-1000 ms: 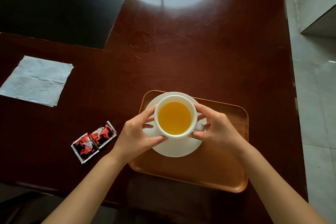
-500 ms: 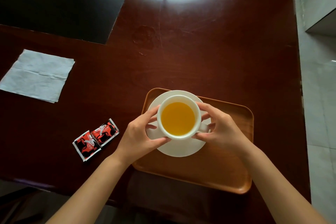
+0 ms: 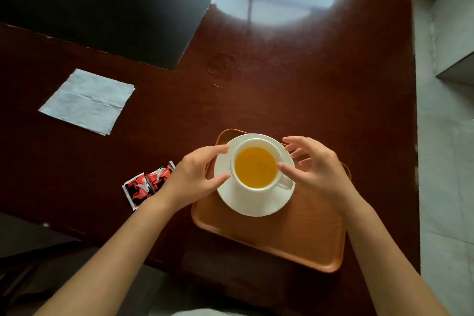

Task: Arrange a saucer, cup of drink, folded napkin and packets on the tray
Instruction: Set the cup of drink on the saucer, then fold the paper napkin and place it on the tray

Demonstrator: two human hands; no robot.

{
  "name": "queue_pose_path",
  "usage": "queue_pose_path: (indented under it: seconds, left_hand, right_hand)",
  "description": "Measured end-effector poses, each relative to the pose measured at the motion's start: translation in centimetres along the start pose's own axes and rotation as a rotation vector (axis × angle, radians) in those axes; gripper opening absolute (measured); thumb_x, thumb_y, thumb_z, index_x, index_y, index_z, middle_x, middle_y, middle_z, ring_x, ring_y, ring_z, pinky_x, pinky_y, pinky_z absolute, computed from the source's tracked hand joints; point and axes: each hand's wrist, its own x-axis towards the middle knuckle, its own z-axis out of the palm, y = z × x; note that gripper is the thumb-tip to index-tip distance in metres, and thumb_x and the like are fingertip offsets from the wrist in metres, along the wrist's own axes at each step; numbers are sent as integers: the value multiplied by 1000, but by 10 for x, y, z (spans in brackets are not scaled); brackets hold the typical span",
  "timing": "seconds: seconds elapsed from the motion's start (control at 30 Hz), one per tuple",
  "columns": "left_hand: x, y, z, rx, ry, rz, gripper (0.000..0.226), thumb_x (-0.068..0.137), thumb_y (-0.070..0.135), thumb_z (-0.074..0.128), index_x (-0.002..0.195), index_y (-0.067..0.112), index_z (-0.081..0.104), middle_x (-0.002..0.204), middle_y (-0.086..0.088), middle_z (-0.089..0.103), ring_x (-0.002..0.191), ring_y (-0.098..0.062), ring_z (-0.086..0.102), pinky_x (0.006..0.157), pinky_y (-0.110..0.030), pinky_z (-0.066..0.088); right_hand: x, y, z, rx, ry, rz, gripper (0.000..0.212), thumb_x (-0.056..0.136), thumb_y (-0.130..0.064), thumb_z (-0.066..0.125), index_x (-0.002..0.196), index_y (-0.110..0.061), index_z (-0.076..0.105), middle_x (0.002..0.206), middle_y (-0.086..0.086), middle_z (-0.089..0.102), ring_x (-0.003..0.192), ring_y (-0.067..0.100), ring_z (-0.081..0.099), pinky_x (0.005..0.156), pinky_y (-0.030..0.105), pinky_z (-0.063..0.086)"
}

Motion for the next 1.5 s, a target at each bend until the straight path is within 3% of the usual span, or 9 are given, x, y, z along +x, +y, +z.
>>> queue_pose_path:
  seconds: [0.1, 0.17, 0.33, 0.57, 0.7, 1.07, 1.2, 1.5]
  left_hand:
    - [-2, 13, -19, 89, 36, -31, 34, 85, 23, 65, 118, 17, 58, 113, 1, 66, 105, -8, 58, 90, -25, 49]
    - [-6, 22, -31, 150, 82, -36, 21, 87, 24, 61, 107, 18, 62, 104, 3, 68, 96, -7, 60, 83, -30, 54]
    - [-19, 25, -66, 310, 158, -58, 23, 87, 32, 59, 106, 19, 59, 100, 2, 68, 91, -12, 63, 73, -29, 55]
    - [-49, -5, -125, 410, 234, -126, 34, 87, 37, 58, 115, 18, 57, 105, 1, 67, 94, -16, 63, 79, -33, 54]
    - [-68, -43, -160, 535, 219, -116, 43, 89, 41, 53, 126, 19, 52, 116, 0, 64, 104, -16, 60, 90, -33, 45]
    - [-98, -152, -264, 724, 79, -88, 47, 92, 46, 39, 129, 18, 47, 118, 0, 62, 103, -21, 58, 96, -34, 35]
    - [-89, -167, -277, 750, 39, -85, 42, 92, 45, 39, 121, 17, 51, 109, -2, 64, 101, -22, 58, 101, -38, 32]
    - [-58, -204, -280, 756, -47, -150, 42, 93, 44, 39, 123, 17, 50, 112, 0, 61, 105, -21, 56, 105, -39, 28]
  right_hand:
    - [10, -32, 9, -165, 60, -54, 41, 75, -47, 64, 109, -24, 58, 93, -9, 60, 84, 9, 58, 66, 31, 54]
    - [17, -55, 20, -231, 75, -115, 35, 77, -44, 65, 105, -25, 58, 91, -8, 60, 85, 10, 57, 63, 29, 51]
    - [38, -106, 47, -336, 24, -218, 35, 79, -46, 62, 106, -24, 58, 98, -4, 61, 92, 16, 58, 67, 32, 53]
    - [61, -168, 87, -369, 14, -273, 37, 80, -44, 60, 112, -25, 57, 102, -3, 61, 97, 19, 58, 67, 28, 44]
    - [71, -200, 124, -441, -8, -270, 43, 82, -42, 58, 120, -24, 51, 109, 0, 59, 102, 22, 55, 72, 32, 46]
    - [93, -285, 235, -597, -1, -31, 34, 85, -41, 52, 110, -18, 54, 105, 2, 58, 98, 25, 53, 74, 36, 46]
    - [100, -297, 245, -668, 7, 7, 34, 86, -41, 47, 109, -17, 55, 107, 2, 56, 97, 25, 51, 74, 36, 43]
    - [150, -277, 256, -690, -52, -12, 31, 85, -39, 48, 105, -16, 54, 109, 2, 56, 95, 24, 49, 70, 33, 39]
